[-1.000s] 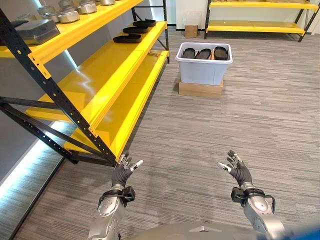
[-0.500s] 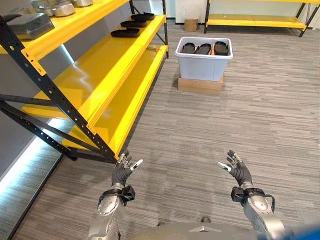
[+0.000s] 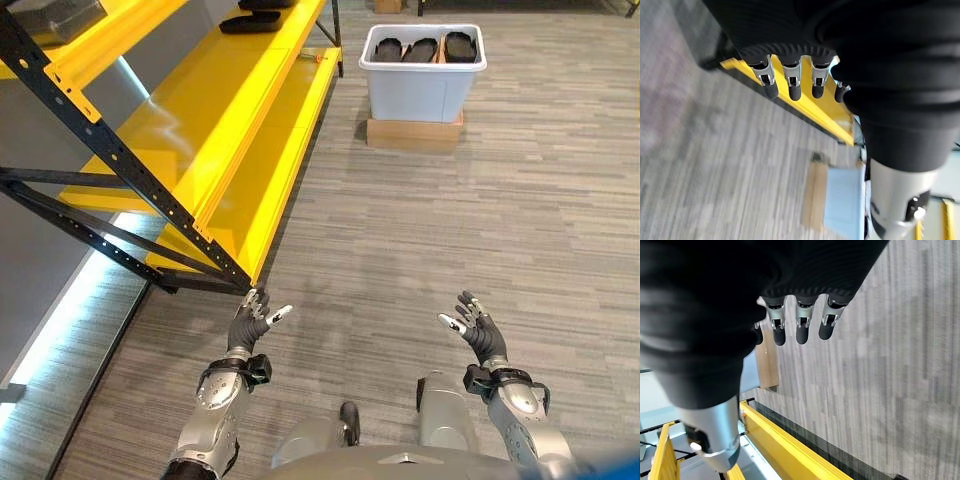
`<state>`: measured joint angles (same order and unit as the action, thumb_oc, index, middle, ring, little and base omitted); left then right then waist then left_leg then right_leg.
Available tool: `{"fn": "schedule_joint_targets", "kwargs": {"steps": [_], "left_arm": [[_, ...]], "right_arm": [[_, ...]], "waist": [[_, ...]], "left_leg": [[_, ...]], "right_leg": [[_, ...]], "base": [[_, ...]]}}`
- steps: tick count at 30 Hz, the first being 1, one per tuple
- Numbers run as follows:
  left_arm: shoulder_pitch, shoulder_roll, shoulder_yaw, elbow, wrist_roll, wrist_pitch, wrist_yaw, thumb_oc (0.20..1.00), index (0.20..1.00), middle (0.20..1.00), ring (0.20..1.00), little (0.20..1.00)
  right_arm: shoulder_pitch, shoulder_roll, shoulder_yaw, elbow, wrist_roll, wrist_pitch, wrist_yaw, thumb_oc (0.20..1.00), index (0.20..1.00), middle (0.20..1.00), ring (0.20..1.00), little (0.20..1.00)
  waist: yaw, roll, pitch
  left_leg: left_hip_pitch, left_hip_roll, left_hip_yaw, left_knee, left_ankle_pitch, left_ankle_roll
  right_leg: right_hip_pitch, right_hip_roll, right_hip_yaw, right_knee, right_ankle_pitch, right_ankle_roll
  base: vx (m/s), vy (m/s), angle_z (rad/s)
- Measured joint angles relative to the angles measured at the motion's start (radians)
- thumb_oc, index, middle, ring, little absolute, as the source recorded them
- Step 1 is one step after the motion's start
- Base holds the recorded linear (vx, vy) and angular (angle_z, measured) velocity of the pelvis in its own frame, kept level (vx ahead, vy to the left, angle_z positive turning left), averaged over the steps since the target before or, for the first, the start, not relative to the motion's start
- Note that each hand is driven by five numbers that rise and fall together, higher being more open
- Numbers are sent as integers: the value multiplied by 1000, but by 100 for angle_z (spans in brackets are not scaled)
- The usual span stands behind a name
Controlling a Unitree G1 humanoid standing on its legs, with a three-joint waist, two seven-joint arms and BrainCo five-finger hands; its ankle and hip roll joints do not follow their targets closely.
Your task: Move parts from the plastic box to the shelf.
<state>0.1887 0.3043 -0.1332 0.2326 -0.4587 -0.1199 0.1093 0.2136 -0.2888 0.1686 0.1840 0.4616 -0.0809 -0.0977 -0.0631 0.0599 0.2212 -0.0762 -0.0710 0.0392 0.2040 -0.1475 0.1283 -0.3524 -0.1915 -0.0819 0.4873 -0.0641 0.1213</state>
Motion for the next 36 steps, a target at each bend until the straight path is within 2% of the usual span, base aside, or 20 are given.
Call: {"fn": "schedule_joint_targets", "kwargs": {"steps": [5,6,9,12,14,16,17,19,20,21,22,23,25,27,29,31,32,33,34,36], "left_arm": [[-25,-26,13,30,0,0,-1,1000,1000,1000,1000,1000],[-20,-28,10,29,0,-1,-2,1000,1000,1000,1000,1000],[32,-21,6,26,-2,-2,0,1000,1000,1000,1000,1000],[70,-23,-23,24,-2,-2,-3,1000,1000,1000,1000,1000],[60,-16,-21,17,-3,-3,-3,1000,1000,1000,1000,1000],[66,-12,-14,-9,-5,-6,-11,1000,1000,1000,1000,1000],[57,-3,-17,-19,-8,-7,-20,1000,1000,1000,1000,1000],[37,-9,-21,-21,-20,-11,-22,1000,1000,1000,1000,1000],[57,-15,-25,-21,-33,-10,-24,1000,1000,1000,1000,1000],[52,-19,-25,-21,-33,-12,-27,1000,1000,1000,1000,1000],[45,-20,-23,-23,-33,-15,-25,1000,1000,1000,1000,1000],[68,-15,-19,-24,-34,-14,-24,1000,1000,1000,1000,1000],[83,-19,-11,-13,-42,-15,-24,1000,1000,1000,1000,1000],[77,-18,-8,-4,-41,-16,-25,1000,1000,1000,1000,1000],[72,-18,-1,18,-40,-12,-24,1000,1000,1000,1000,1000],[64,-21,8,21,-40,-13,-24,1000,1000,1000,1000,1000],[25,-28,5,18,-40,-10,-23,1000,1000,1000,1000,1000],[-17,-37,-1,23,-40,-15,-24,1000,1000,1000,1000,1000],[-52,-23,-10,8,-40,-23,-26,1000,1000,1000,1000,1000],[-56,-11,-12,2,-40,-22,-24,1000,1000,1000,1000,1000]], "right_arm": [[2,-1,1,-22,9,-3,3,1000,1000,1000,1000,1000],[5,5,1,-22,9,-2,3,1000,1000,1000,1000,1000],[7,0,3,-21,11,-3,8,1000,1000,1000,1000,1000],[11,-46,-5,-18,25,-16,10,1000,1000,1000,1000,1000],[13,-80,1,-6,25,-14,15,1000,1000,1000,1000,1000],[5,-84,-1,-6,26,-17,18,1000,1000,1000,1000,1000],[-1,-84,-6,3,26,-21,20,1000,1000,1000,1000,1000],[24,-78,-21,9,28,-18,18,1000,1000,1000,1000,1000],[40,-81,-17,-5,28,-25,18,1000,1000,1000,1000,1000],[45,-76,-28,-6,29,-26,14,1000,1000,1000,1000,1000],[42,-76,-37,-2,47,-23,13,1000,1000,1000,1000,1000],[33,-74,-35,-7,47,-24,14,1000,1000,1000,1000,1000],[29,-65,-30,9,48,-32,11,1000,1000,1000,1000,1000],[5,-59,-17,67,48,-33,8,1000,1000,1000,1000,1000],[-1,-57,-5,81,45,-25,9,1000,1000,1000,1000,1000],[11,-55,-6,65,44,-25,14,1000,1000,1000,1000,1000],[42,-44,-12,32,43,-22,14,1000,1000,1000,1000,1000],[56,-25,-9,31,44,-22,17,1000,1000,1000,1000,1000],[58,-7,4,27,44,-21,28,1000,1000,1000,1000,1000],[35,14,6,20,44,-17,33,1000,1000,1000,1000,1000]], "waist": [[-24,-27,2],[-31,-33,-3],[-30,-59,-75],[-36,18,-113],[-38,24,-114],[-24,4,-118],[-35,-7,-107],[-8,-31,-94],[4,-44,-85],[2,-47,-81],[27,-61,-41],[27,-65,-40],[50,-65,-35],[87,-59,-22],[92,-54,-1],[85,-61,-31],[66,-89,-45],[50,-85,-75],[55,-91,-80],[62,-91,-84]], "left_leg": [[42,-5,-24,-19,-12,-41],[57,-6,-34,-24,-18,-45],[82,6,-52,-23,-64,-69],[112,98,-71,-39,-87,-129],[129,128,-75,-25,-85,-151],[62,155,-59,159,-77,-176],[-17,154,-69,316,-63,-194],[-165,162,-81,608,-1,-198],[-247,152,-93,677,51,-198],[-300,134,-97,689,38,-180],[-358,88,-65,566,28,-162],[-376,84,-60,527,32,-163],[-347,109,-53,157,73,-165],[-314,139,-100,-94,113,-176],[-326,164,-131,-105,153,-173],[-309,143,-108,-40,165,-161],[-221,58,-43,15,166,-129],[-156,14,-29,-17,198,-71],[-131,-14,-21,-9,165,-30],[-103,-36,-8,-5,118,-22]], "right_leg": [[12,-2,-32,-268,25,40],[27,-2,-31,-277,29,32],[31,26,-24,-225,82,-43],[41,100,-74,-167,26,-123],[44,126,-78,-112,-48,-124],[63,164,-93,-111,-107,-162],[78,175,-90,-119,-119,-204],[115,178,-96,-142,-102,-227],[159,196,-102,-161,-128,-265],[167,199,-97,-169,-150,-271],[209,192,-95,-197,-125,-252],[246,202,-97,-215,-130,-246],[313,243,-46,-290,-135,-231],[371,270,-21,-343,-114,-226],[463,298,-11,-370,-140,-208],[534,287,27,-411,-174,-190],[605,223,40,-436,-205,-136],[600,188,42,-354,-217,-96],[566,156,41,-256,-211,-66],[512,118,45,-94,-226,-44]], "base": [[316,-153,10],[307,-190,49],[263,-198,25],[236,-218,11],[170,-173,19],[232,-341,-16],[218,-361,-6],[142,-134,-16],[178,-89,-24],[360,-99,-21],[276,7,-10],[644,109,-22],[486,129,-23],[330,96,-60],[350,133,-57],[473,239,-60],[525,303,-20],[708,440,-1],[486,306,10],[322,223,-17]]}}
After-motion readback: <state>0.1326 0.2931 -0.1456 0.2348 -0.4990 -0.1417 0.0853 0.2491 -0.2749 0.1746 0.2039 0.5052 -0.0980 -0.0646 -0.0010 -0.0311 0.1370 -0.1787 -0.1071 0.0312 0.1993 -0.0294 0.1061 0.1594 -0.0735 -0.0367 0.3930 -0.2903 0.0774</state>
